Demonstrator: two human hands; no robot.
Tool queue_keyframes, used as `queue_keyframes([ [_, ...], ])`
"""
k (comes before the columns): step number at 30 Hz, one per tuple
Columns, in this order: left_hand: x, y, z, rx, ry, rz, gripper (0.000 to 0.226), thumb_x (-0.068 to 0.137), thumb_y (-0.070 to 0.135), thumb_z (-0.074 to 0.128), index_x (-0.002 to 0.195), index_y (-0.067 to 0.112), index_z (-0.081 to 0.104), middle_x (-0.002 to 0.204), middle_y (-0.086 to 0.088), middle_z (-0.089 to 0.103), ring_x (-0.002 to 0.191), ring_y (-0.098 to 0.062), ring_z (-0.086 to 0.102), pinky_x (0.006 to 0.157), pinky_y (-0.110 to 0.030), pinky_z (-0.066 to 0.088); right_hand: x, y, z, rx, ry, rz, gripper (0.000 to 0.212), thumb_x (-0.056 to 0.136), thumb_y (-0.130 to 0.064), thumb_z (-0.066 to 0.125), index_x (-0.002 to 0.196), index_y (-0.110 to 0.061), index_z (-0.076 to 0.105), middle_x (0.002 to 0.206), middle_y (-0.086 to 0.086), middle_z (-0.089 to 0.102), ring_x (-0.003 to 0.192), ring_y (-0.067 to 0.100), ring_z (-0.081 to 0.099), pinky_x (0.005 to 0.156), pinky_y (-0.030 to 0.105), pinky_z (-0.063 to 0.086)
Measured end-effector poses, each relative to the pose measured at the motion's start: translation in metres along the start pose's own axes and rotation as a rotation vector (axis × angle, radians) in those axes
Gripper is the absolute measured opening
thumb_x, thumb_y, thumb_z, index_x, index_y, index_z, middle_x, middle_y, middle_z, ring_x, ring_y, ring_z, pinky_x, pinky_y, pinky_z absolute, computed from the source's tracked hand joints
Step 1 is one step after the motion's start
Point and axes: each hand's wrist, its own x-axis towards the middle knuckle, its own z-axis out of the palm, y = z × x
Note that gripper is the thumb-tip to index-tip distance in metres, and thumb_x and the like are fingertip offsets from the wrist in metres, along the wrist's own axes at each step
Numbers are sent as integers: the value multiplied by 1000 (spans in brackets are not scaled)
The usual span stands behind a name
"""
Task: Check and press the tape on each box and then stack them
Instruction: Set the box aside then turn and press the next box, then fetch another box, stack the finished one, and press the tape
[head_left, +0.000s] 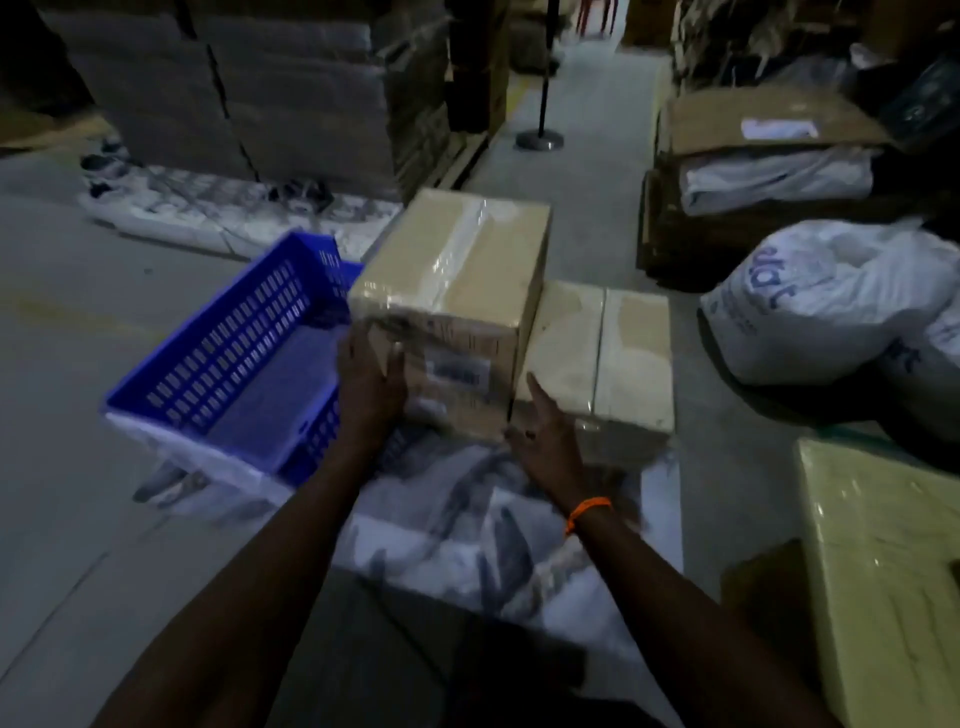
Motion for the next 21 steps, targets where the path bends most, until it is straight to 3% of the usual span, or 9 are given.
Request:
queue_keyframes([
  [3,-76,-17,25,86,-173,140,44,104,32,50,140,6,51,145,-19,49,136,-33,42,117,-45,32,-51,28,-9,-101,-47,95,61,95,-12,66,152,-9,47,146,16,57,130,32,56,109,21,41],
  [6,-141,-32,58,109,-435,226,45,102,38,50,122,0,65,119,-22,67,110,-38,63,99,-35,45,-110,54,-30,-144,-55,172,56,94,-10,68,147,-8,53,143,17,59,132,34,55,113,41,43],
  [8,-186,-38,78,149,-622,242,55,101,48,49,130,3,63,126,-19,66,116,-38,60,98,-38,43,-159,71,-44,-220,-23,195,57,94,-13,69,148,-3,51,146,22,54,138,40,48,116,45,37],
  [10,-229,-33,97,174,-754,256,48,101,39,57,137,7,58,135,-17,59,125,-39,53,102,-43,41,-214,92,-58,-291,3,276,59,93,-17,65,147,0,51,146,25,54,138,44,47,116,50,36],
  [14,-288,8,133,167,-891,352,52,96,39,54,136,7,59,134,-18,60,123,-41,53,103,-42,40,-302,126,-97,-333,107,420,58,87,-22,62,139,3,58,135,28,60,127,48,56,112,44,38],
  [17,-319,51,160,159,-931,450,47,99,37,58,139,12,57,138,-14,58,127,-37,49,102,-39,39,-339,146,-141,-317,243,503,59,88,-31,56,137,2,60,133,28,61,124,46,58,110,50,44],
  [18,-329,65,170,158,-934,479,45,100,33,60,140,13,56,139,-12,57,128,-35,48,102,-37,38,-348,148,-161,-308,298,554,58,88,-31,56,136,2,61,131,28,62,122,45,59,109,45,45],
  [20,-349,98,190,139,-928,534,42,100,31,61,139,14,57,138,-12,58,127,-33,50,100,-36,40,-365,148,-200,-271,421,619,50,90,-23,64,133,3,62,126,27,64,116,44,61,103,35,44],
  [21,-359,116,201,128,-930,566,41,100,31,61,137,14,58,136,-12,59,126,-33,51,100,-37,41,-377,150,-220,-270,479,613,47,91,-16,69,134,2,62,126,25,64,117,43,60,102,37,44],
])
